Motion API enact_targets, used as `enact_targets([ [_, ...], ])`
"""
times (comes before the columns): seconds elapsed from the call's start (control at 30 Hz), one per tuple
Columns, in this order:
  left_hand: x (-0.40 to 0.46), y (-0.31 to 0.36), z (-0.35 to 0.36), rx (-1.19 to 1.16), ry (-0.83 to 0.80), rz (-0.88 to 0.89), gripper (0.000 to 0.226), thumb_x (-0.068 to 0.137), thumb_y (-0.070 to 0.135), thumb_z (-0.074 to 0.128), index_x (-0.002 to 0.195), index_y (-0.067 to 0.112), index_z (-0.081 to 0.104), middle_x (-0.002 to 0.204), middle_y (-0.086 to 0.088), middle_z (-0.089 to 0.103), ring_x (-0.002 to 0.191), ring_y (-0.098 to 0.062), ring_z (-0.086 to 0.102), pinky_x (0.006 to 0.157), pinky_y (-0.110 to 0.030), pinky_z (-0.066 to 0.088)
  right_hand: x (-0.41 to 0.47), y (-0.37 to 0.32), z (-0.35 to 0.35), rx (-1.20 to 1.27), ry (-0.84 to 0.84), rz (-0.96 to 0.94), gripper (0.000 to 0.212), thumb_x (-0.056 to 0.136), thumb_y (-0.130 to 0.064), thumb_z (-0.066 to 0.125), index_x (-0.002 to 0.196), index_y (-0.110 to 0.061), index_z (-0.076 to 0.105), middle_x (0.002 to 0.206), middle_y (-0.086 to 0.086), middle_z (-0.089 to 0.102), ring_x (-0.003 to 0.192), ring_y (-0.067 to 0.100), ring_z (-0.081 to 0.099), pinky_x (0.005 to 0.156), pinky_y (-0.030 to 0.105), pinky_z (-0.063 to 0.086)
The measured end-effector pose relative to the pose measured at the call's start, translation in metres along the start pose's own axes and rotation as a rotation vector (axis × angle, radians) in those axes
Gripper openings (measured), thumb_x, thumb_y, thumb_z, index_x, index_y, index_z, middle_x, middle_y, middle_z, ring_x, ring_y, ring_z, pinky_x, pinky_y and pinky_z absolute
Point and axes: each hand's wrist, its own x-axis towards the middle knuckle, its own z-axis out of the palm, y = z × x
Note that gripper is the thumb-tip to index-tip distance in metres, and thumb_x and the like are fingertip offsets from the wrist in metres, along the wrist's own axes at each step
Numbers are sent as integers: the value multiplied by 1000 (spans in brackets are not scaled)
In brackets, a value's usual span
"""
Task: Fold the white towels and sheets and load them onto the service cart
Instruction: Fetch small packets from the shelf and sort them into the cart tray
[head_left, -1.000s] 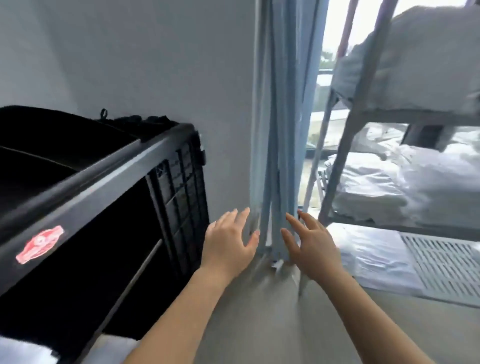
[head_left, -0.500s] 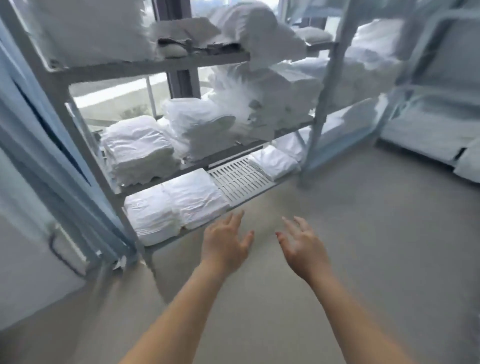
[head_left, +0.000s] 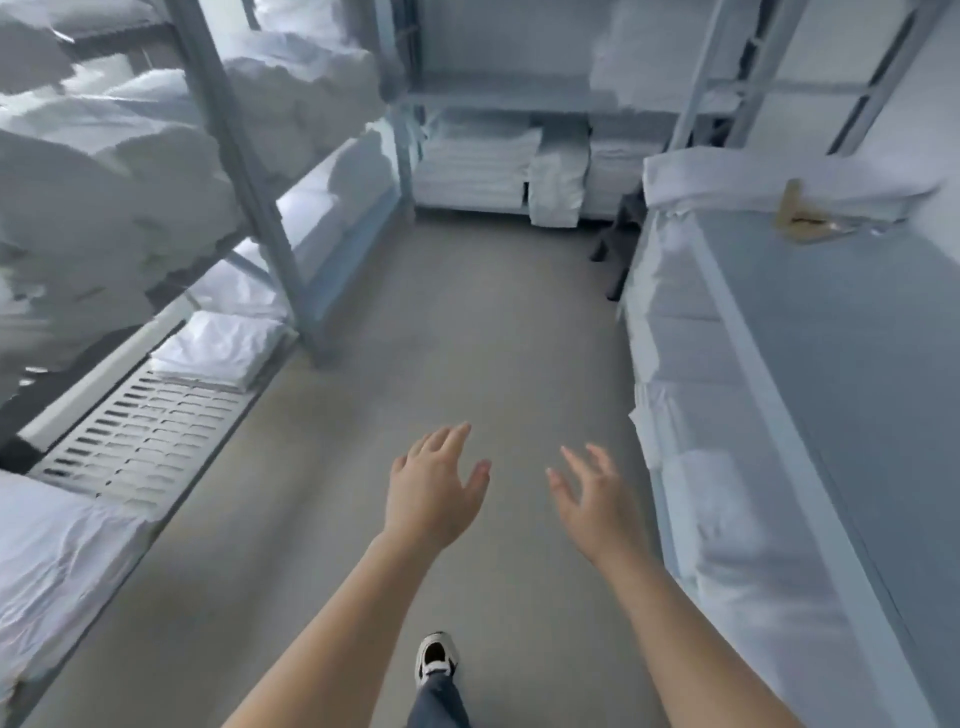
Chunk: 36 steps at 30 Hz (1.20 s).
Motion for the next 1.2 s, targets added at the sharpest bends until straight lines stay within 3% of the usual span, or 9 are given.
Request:
enact_targets([
  [0.23,139,33,46,-21,-113,170,57,95,52,41,147,28,33,149,7,40,139,-17,31,110,-35,25,101,43,-7,-9,90,158,47,97,-42,46,140,-23,48,153,7,30,137,22,36,106,32,36],
  [0.5,340,73,59,12,-166,354,58,95,52,38,147,27,32,147,6,42,138,-18,34,110,-37,26,269,51,-46,-56,244,284,47,97,-44,44,139,-23,48,152,4,30,133,22,38,101,39,42],
  [0.73,457,127,90,-49,-232,458,58,95,52,39,148,29,30,148,5,41,139,-18,33,110,-37,26,368,77,-69,-78,316,389,42,97,-39,47,135,-20,53,149,5,32,126,24,43,97,39,44],
  [1.2,711,275,181,3,-326,624,59,96,52,38,150,32,25,151,7,36,140,-17,30,111,-38,25,618,207,-138,-93,450,506,41,96,-37,51,132,-17,56,148,10,36,128,29,40,99,40,42],
])
